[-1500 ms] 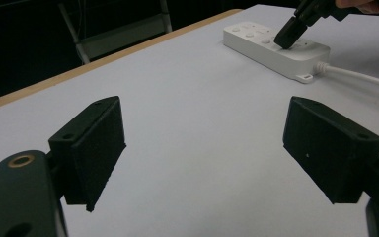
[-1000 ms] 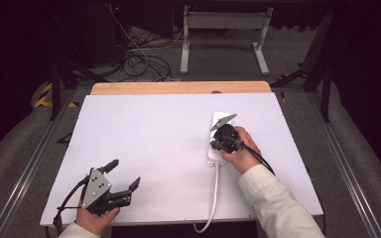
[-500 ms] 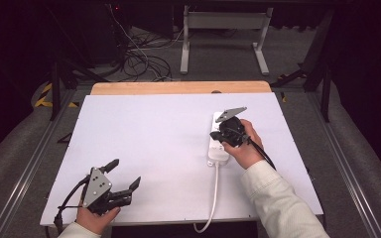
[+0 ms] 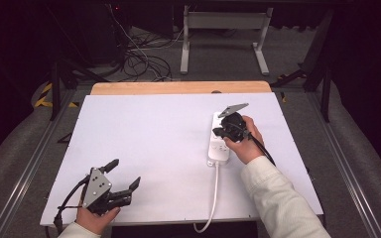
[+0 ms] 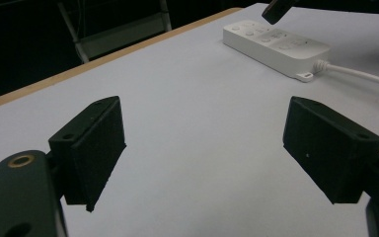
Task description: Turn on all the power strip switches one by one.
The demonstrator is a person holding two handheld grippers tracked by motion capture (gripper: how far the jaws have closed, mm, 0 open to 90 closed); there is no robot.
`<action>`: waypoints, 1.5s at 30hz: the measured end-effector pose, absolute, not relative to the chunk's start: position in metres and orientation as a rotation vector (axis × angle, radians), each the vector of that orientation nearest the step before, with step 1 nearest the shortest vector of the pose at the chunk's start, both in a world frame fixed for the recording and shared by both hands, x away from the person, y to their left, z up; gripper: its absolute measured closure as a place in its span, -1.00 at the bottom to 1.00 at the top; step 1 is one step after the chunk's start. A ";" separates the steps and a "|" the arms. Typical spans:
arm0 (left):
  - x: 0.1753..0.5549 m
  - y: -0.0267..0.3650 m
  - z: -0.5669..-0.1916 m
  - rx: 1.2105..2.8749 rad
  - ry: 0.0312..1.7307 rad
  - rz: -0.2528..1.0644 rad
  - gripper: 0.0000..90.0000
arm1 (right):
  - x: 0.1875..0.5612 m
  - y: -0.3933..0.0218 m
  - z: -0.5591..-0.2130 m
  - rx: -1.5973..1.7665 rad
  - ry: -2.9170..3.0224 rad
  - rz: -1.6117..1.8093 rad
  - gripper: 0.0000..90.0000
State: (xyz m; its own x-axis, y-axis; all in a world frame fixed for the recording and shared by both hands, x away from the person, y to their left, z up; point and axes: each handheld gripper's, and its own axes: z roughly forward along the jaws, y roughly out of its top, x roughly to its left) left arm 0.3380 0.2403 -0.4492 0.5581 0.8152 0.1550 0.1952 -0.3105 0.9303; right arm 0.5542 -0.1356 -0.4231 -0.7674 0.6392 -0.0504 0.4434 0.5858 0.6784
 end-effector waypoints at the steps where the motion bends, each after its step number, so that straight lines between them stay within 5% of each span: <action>1: 0.338 0.240 -0.449 1.811 0.835 0.788 -0.63 | 0.556 -0.135 -0.424 0.891 2.527 0.958 1.00; 45: 0.338 0.240 -0.449 1.810 0.840 0.786 -0.63 | 0.568 -0.131 -0.445 0.945 2.553 0.891 1.00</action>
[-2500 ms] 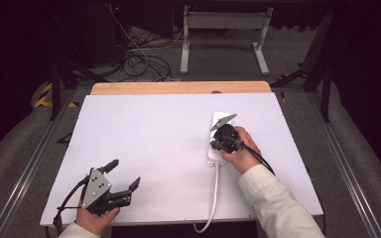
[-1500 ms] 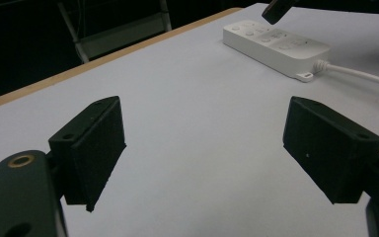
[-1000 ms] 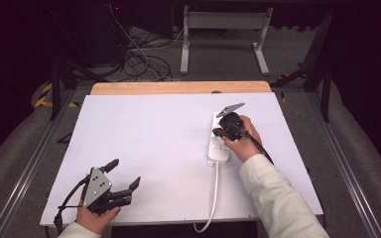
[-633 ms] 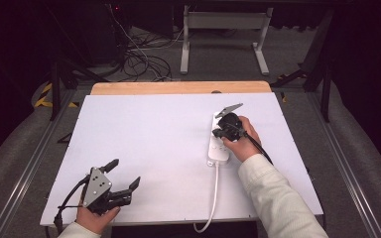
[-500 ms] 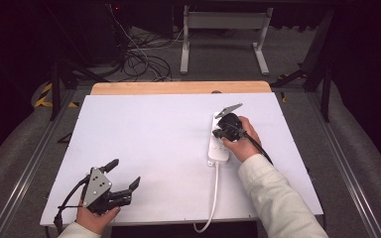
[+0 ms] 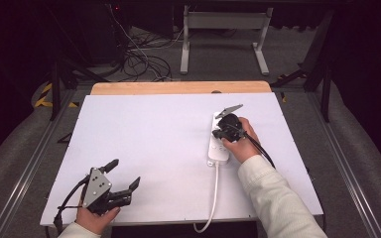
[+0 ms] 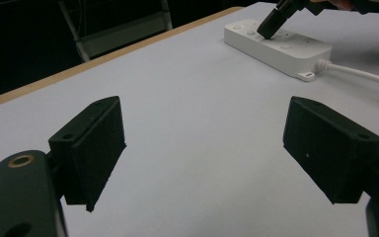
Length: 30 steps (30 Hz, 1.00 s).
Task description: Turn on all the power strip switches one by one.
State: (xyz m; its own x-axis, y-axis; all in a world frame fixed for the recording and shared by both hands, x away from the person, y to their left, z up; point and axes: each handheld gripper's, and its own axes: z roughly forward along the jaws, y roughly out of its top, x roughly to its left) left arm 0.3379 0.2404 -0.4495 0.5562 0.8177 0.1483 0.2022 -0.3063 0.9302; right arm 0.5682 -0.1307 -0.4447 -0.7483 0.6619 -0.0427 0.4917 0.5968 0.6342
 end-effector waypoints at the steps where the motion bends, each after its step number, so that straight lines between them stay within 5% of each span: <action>1: 0.338 0.240 -0.449 1.810 0.840 0.786 -0.63 | 0.568 -0.130 -0.445 0.946 2.552 0.887 1.00; 30: 0.337 0.241 -0.449 1.808 0.838 0.782 -0.63 | 0.567 -0.127 -0.447 0.977 2.541 0.853 1.00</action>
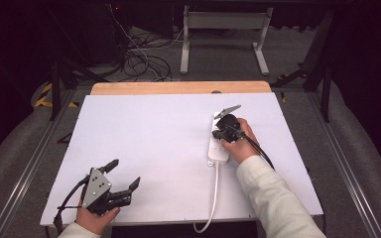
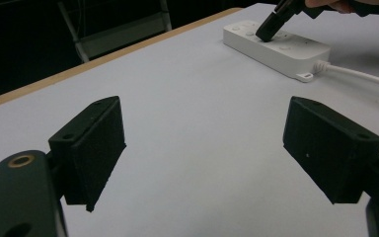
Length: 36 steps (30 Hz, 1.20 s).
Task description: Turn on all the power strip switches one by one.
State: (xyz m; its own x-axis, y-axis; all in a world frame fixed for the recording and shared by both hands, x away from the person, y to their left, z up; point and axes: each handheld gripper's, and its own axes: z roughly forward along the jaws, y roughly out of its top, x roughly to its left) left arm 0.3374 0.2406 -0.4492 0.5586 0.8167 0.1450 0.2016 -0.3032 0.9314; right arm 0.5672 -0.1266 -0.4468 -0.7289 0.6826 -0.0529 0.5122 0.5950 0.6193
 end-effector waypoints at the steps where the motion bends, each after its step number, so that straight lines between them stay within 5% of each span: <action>1: 0.337 0.241 -0.449 1.807 0.838 0.783 -0.63 | 0.567 -0.127 -0.447 0.979 2.542 0.854 1.00; 18: 0.339 0.241 -0.450 1.807 0.846 0.778 -0.63 | 0.568 -0.130 -0.413 0.918 2.459 0.971 1.00; 36: 0.339 0.242 -0.450 1.813 0.839 0.783 -0.63 | 0.593 -0.135 -0.431 0.994 2.449 0.947 1.00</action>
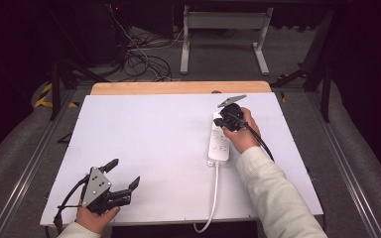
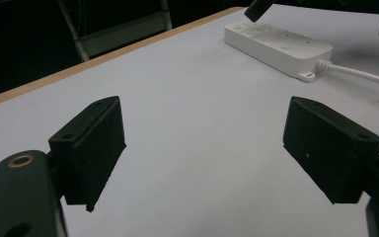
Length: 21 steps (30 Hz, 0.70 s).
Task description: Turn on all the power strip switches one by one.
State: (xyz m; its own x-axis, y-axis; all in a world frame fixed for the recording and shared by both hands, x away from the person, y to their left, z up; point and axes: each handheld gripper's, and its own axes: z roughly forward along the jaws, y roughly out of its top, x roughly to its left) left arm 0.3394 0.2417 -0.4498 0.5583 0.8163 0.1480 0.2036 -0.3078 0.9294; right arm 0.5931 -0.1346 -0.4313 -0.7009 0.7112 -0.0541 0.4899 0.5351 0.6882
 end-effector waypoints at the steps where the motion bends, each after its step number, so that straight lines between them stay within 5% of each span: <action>1: 0.339 0.242 -0.450 1.813 0.838 0.785 -0.63 | 0.594 -0.134 -0.433 0.994 2.447 0.946 1.00; 21: 0.339 0.243 -0.449 1.808 0.836 0.787 -0.63 | 0.602 -0.132 -0.446 1.023 2.446 0.902 1.00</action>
State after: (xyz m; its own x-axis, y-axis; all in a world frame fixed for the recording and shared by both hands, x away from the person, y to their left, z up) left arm 0.3387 0.2427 -0.4492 0.5573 0.8168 0.1492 0.1989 -0.3058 0.9311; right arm 0.6016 -0.1318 -0.4456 -0.6831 0.7275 -0.0637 0.5119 0.5392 0.6688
